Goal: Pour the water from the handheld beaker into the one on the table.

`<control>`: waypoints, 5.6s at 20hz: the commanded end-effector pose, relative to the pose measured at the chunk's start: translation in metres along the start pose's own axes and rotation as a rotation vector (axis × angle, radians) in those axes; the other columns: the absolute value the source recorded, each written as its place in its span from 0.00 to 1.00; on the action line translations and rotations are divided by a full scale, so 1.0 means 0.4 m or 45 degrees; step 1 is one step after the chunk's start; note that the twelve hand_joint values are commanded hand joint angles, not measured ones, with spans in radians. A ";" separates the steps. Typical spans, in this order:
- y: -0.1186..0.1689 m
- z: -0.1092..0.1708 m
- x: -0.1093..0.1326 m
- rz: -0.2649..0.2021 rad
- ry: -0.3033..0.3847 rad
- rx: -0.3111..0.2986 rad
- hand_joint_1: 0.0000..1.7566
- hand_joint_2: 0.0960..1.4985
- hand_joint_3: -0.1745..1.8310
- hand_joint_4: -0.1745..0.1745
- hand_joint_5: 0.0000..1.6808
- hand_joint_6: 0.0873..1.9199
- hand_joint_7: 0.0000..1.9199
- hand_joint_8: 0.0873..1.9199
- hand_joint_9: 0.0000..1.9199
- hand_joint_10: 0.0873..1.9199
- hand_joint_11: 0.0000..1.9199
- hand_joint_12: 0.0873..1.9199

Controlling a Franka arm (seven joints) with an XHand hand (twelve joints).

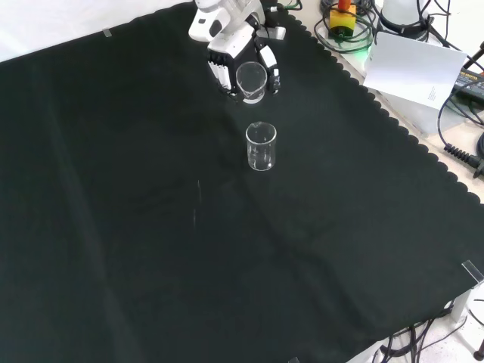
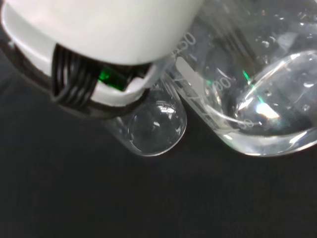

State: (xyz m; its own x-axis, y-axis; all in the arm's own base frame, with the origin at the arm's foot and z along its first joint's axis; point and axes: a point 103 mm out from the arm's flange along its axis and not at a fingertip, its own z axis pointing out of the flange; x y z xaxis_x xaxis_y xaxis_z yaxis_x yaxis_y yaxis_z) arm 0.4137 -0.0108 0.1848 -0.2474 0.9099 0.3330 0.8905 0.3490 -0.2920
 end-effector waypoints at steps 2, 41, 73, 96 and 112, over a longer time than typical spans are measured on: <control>0.013 -0.006 0.042 -0.022 -0.097 0.091 0.82 0.32 0.43 0.00 0.86 0.12 0.73 0.21 0.86 0.00 0.75 0.27; 0.070 -0.001 0.140 0.106 -0.574 0.606 0.82 0.32 0.44 0.00 0.86 0.13 0.72 0.21 0.87 0.00 0.76 0.26; 0.105 -0.026 0.184 0.228 -0.761 0.788 0.82 0.32 0.44 0.00 0.87 0.12 0.73 0.19 0.87 0.00 0.77 0.26; 0.124 -0.019 0.220 0.279 -0.853 0.866 0.82 0.32 0.44 0.00 0.87 0.11 0.73 0.18 0.87 0.00 0.77 0.26; 0.124 -0.020 0.223 0.308 -0.869 0.907 0.82 0.32 0.44 0.00 0.87 0.11 0.73 0.18 0.87 0.00 0.77 0.25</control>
State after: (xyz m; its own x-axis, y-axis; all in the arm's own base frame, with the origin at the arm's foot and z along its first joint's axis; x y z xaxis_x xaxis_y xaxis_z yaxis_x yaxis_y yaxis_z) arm 0.4394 0.0857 0.2072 -0.4541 0.8301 -0.3237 0.5682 -0.0101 -0.8229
